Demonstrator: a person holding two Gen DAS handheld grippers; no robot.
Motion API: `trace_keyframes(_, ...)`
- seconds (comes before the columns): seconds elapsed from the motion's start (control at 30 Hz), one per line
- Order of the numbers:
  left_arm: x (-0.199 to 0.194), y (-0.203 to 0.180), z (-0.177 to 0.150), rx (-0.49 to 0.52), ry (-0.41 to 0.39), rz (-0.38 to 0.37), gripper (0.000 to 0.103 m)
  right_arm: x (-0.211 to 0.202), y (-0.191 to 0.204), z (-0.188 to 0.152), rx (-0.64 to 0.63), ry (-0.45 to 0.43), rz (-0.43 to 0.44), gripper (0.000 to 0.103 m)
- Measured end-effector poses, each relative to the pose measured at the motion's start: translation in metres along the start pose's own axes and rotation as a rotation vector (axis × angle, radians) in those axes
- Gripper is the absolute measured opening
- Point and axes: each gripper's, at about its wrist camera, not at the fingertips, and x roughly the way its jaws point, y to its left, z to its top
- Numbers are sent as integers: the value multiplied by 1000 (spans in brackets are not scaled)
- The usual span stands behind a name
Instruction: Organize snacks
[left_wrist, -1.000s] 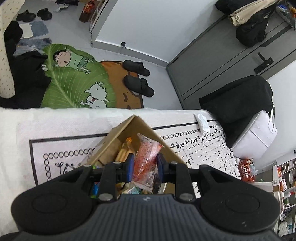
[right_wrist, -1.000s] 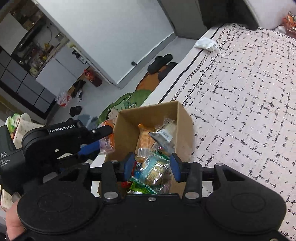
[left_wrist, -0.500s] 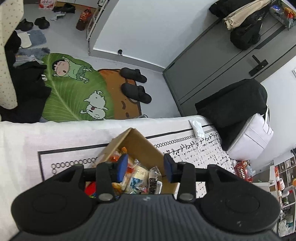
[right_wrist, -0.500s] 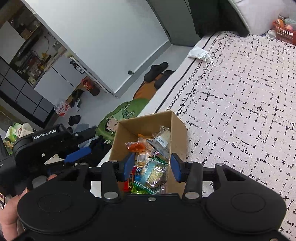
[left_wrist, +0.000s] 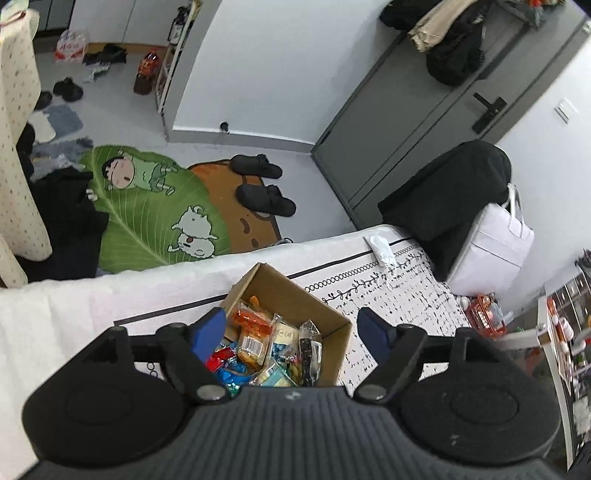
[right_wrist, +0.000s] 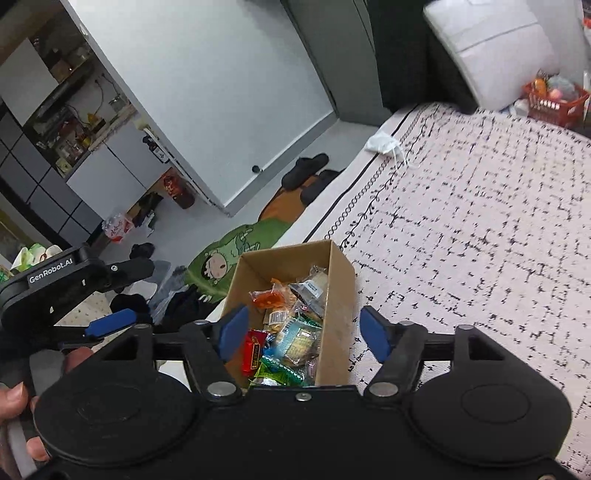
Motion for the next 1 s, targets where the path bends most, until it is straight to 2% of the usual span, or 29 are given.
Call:
trace_keyframes(0.6,-68,-14,-25,148,-60,-28,83,-73,9,-20,-71,-105,-42,88)
trace_keyframes(0.87,-93,-20,-47,233,-78,-29,95,-107,8,-38,-88,-162,-83,98)
trace_keyframes(1.0,-103,-20,-62,281,-74,-29,98,-118,9,-48,-99,-181,-98,101)
